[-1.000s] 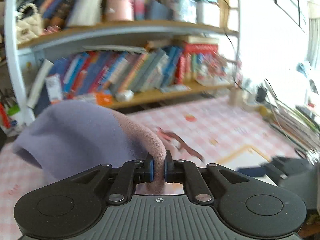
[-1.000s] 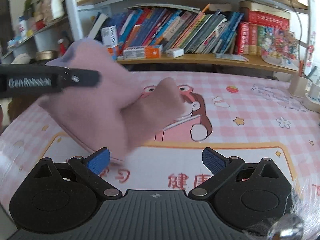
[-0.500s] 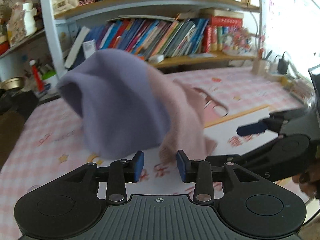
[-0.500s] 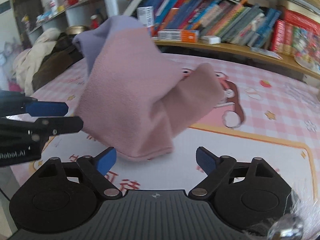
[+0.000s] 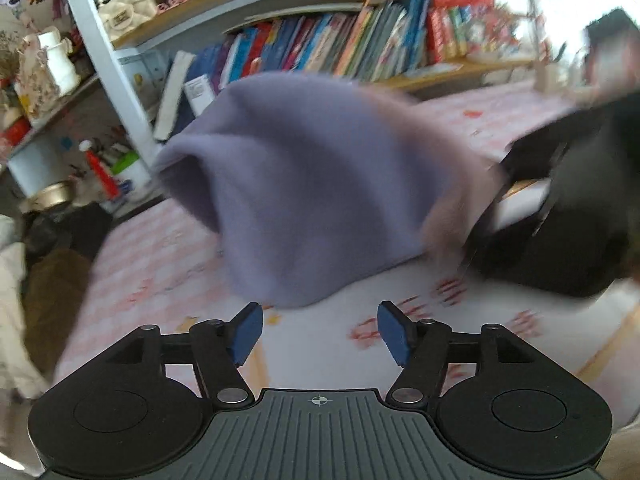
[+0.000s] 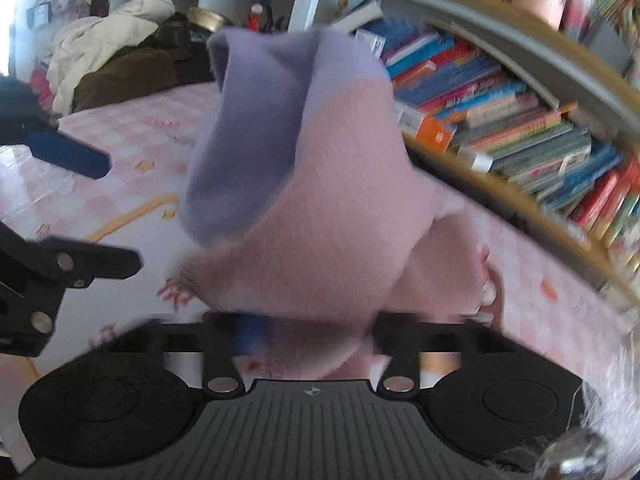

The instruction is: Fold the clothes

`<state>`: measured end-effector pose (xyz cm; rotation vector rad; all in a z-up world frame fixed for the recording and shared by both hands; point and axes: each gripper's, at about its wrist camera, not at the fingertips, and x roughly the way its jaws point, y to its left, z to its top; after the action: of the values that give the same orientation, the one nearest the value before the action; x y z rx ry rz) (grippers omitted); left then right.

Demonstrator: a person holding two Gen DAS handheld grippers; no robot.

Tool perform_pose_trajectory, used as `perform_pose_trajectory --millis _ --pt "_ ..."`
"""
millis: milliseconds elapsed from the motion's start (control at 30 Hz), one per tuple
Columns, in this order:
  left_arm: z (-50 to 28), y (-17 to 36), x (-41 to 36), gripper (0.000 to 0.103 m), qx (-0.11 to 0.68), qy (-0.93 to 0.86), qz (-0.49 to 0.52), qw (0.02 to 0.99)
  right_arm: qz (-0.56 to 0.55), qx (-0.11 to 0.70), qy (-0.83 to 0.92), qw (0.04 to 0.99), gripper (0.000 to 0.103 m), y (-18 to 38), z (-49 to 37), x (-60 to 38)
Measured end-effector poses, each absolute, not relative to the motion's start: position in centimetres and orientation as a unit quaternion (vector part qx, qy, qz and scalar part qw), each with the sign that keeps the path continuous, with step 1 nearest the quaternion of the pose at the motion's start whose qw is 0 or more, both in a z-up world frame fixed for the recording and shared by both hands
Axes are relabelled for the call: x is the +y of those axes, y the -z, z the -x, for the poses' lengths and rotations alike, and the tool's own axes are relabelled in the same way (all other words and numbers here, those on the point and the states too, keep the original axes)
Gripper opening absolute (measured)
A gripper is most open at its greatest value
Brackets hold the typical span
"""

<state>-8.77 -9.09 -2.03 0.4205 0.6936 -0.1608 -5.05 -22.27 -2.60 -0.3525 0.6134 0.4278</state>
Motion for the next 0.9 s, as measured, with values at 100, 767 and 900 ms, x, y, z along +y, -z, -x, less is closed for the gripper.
perform_pose_trajectory --millis 100,767,900 --pt "7.8 2.5 -8.9 0.065 0.333 0.056 -0.237 0.911 0.111 0.260 -0.184 0.941 0.013 -1.0 4.3 -24.1" --pt "2.8 3.2 -12.1 0.040 0.200 0.061 -0.306 0.929 0.071 0.158 -0.239 0.955 0.011 -11.4 4.5 -25.0" --pt "2.4 1.9 -9.1 0.011 0.212 0.051 -0.253 0.943 0.073 0.205 -0.224 0.950 0.021 -9.1 4.3 -26.0"
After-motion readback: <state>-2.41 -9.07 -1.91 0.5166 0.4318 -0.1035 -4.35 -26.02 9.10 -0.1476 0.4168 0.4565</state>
